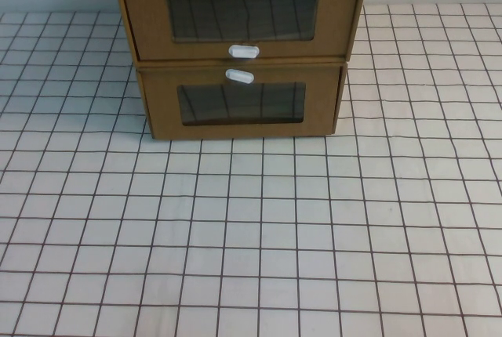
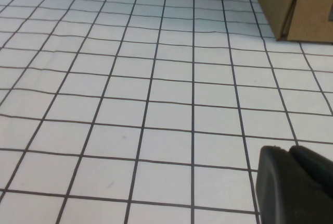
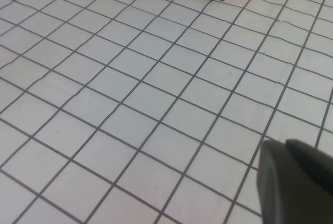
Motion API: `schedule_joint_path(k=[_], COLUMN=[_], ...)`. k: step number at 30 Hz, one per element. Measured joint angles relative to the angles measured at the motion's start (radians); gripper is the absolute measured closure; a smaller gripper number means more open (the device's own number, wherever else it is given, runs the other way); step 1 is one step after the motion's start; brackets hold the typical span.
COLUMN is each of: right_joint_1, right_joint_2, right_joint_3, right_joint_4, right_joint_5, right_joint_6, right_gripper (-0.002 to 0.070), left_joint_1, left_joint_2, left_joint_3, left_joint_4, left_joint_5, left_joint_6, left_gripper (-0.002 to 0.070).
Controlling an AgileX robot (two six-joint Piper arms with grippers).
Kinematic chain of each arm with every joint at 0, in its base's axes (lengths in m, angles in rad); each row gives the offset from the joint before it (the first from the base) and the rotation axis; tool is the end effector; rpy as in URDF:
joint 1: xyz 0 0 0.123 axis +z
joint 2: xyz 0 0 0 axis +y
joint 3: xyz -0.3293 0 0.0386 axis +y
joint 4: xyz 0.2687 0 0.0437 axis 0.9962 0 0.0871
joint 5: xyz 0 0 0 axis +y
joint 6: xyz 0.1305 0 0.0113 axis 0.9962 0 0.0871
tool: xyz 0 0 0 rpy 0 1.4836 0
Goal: Close the shoe box
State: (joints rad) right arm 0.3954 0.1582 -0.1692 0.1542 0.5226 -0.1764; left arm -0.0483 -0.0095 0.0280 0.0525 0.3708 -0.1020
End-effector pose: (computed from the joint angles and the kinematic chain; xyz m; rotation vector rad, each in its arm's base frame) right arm 0.0592 0.0356 0.2064 -0.4833 1.9423 0.3036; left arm 0.0649 -0.0006 0.1582 -0.0176 1.8726 -0.0521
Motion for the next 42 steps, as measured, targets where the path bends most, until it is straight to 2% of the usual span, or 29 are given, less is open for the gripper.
schedule_joint_path(k=[20,25,29,36,42], right_joint_1=[-0.006,-0.083,-0.174,-0.324,-0.355], right_joint_2=[-0.025,-0.101,-0.160,-0.165,-0.165], right_joint_3=[0.000,0.076,0.183,0.193,0.193], right_joint_4=[-0.042,-0.154,-0.094,-0.063,-0.044], right_joint_5=[-0.018,-0.245,-0.432,-0.383,-0.193], right_joint_6=[0.000,0.000,0.014,0.018,0.055], right_gripper=[0.0690,0.0690,0.0690,0.0689,0.0689], left_joint_1=[0.000,0.000,0.000,0.000,0.000], left_joint_2=[0.000,0.000,0.000,-0.002,-0.002], left_joint_3=[0.000,0.000,0.000,0.000,0.000], left_joint_4=[0.000,0.000,0.000,0.000,0.000], left_joint_5=[0.000,0.000,0.001,0.002,0.002], left_joint_6=[0.000,-0.001,-0.001,-0.001,-0.002], left_gripper=[0.0680,0.0680,0.0680,0.0680,0.0680])
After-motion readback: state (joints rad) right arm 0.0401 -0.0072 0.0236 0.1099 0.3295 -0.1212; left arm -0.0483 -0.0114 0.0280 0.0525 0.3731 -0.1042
